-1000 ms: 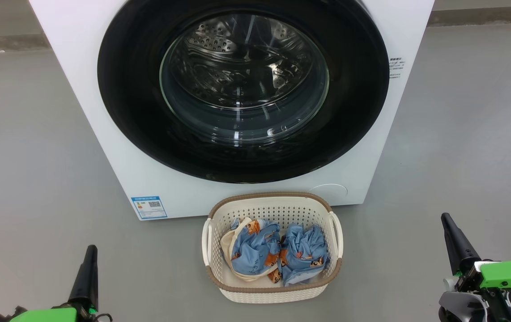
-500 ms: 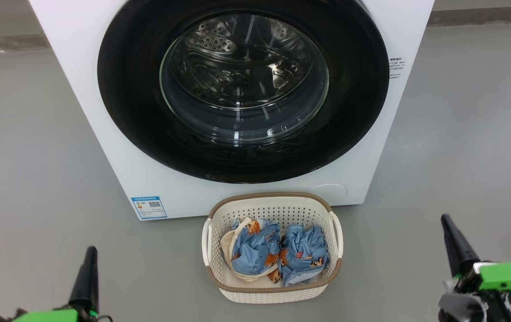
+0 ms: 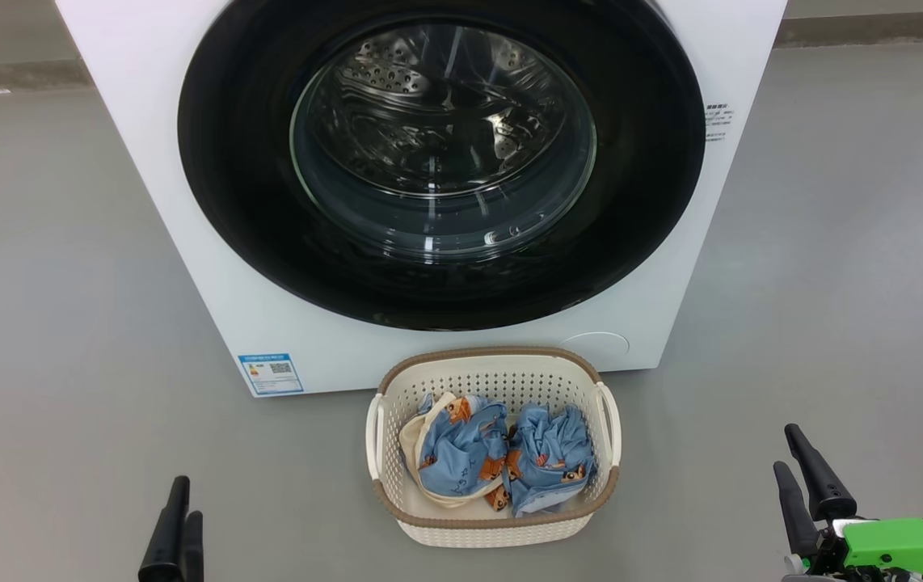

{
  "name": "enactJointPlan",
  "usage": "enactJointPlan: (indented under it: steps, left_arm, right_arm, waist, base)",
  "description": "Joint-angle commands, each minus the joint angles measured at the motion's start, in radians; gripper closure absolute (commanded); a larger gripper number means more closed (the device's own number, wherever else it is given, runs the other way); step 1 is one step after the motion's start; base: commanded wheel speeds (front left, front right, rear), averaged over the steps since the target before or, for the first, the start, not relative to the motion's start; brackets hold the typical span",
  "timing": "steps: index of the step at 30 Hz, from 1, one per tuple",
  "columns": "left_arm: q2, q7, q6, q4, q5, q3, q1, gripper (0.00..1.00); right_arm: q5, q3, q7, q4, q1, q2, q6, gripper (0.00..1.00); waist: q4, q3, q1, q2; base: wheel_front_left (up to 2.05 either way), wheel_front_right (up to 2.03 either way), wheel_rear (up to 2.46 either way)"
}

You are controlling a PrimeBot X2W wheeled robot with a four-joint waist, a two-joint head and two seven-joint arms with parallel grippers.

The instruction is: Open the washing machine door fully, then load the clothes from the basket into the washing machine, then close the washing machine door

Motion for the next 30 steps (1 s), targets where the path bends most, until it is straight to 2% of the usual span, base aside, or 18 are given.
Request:
enactJointPlan:
  steps: [1,15,30]
  left_arm:
    - [0.017,-0.007,-0.002,-0.033,0.019,0.003,-0.026,0.0]
    - [0.029,-0.038,-0.005,-0.047,0.109,0.0,-0.036,0.0]
    - [0.035,-0.07,-0.008,-0.085,0.304,0.002,-0.043,0.0]
  right_arm:
    - [-0.011,0.003,-0.009,-0.03,-0.034,-0.016,0.001,0.0]
    - [-0.125,0.003,-0.036,-0.046,-0.046,-0.025,0.001,0.0]
    - [-0.284,0.009,-0.061,-0.077,-0.056,-0.03,0.002,0.0]
  waist:
    - [0.001,0.0,-0.0001,0.0]
    - [0.006,0.002,-0.0001,0.0]
    - [0.01,0.004,-0.0001,0.0]
  base:
    - [0.0,0.0,0.0]
    - [0.0,0.0,0.0]
    - [0.0,0.0,0.0]
